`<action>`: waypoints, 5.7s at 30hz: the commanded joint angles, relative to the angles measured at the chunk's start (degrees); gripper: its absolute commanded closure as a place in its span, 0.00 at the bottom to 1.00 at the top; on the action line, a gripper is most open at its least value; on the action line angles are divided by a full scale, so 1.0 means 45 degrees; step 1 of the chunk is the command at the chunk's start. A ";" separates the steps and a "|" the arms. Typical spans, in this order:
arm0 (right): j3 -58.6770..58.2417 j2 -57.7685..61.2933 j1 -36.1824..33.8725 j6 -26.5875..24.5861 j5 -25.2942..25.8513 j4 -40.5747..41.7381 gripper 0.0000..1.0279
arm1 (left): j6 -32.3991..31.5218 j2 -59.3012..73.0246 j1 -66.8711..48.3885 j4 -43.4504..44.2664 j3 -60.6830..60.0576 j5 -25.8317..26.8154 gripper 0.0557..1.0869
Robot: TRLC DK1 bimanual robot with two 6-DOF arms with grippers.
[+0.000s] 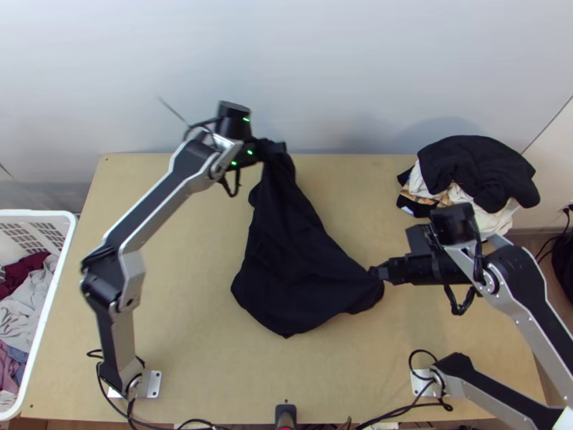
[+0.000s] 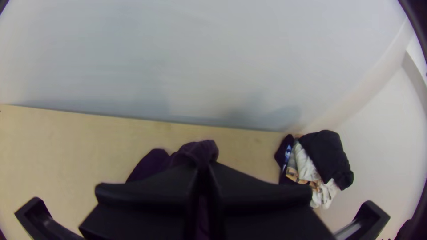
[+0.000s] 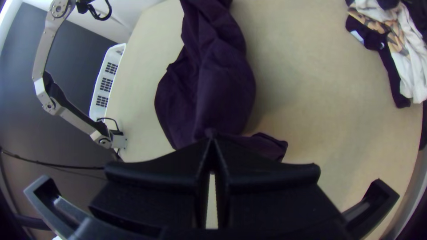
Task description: Fold the t-shirt
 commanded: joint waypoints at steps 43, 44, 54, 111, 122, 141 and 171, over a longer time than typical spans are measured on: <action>0.4059 1.0010 0.5700 -0.0146 0.4504 0.7649 0.12 | 0.2705 -0.8929 0.0711 -0.4814 -1.0132 0.1438 0.05; 0.4137 1.0225 0.5817 -0.0146 0.4543 0.7688 0.12 | 0.2705 -0.9007 0.0653 -0.4814 -1.0288 0.1438 0.05; 0.5329 1.2002 0.6364 -0.0107 0.4739 0.7707 0.13 | 0.2822 -0.9613 0.0653 -0.4560 -1.1264 0.1438 0.05; 0.2399 0.7334 -0.4027 -0.0967 0.5637 0.6692 0.97 | 0.2510 -0.7679 -0.4914 -0.3759 -1.1440 0.2903 0.05; 0.2223 0.7510 -0.5862 -0.1221 0.5637 0.7395 0.97 | 0.2178 -0.6742 -0.6379 -0.3466 -1.1225 0.3703 0.05; 0.1930 0.6475 -0.5823 -0.0537 0.5481 0.7395 0.97 | 0.1885 -0.4086 -0.8371 -0.2900 -0.9995 0.3547 0.05; 0.1051 0.4834 -0.5804 -0.0146 0.5012 0.7258 0.97 | 0.2783 -0.2132 -0.8156 0.0577 -1.0991 -0.0925 0.96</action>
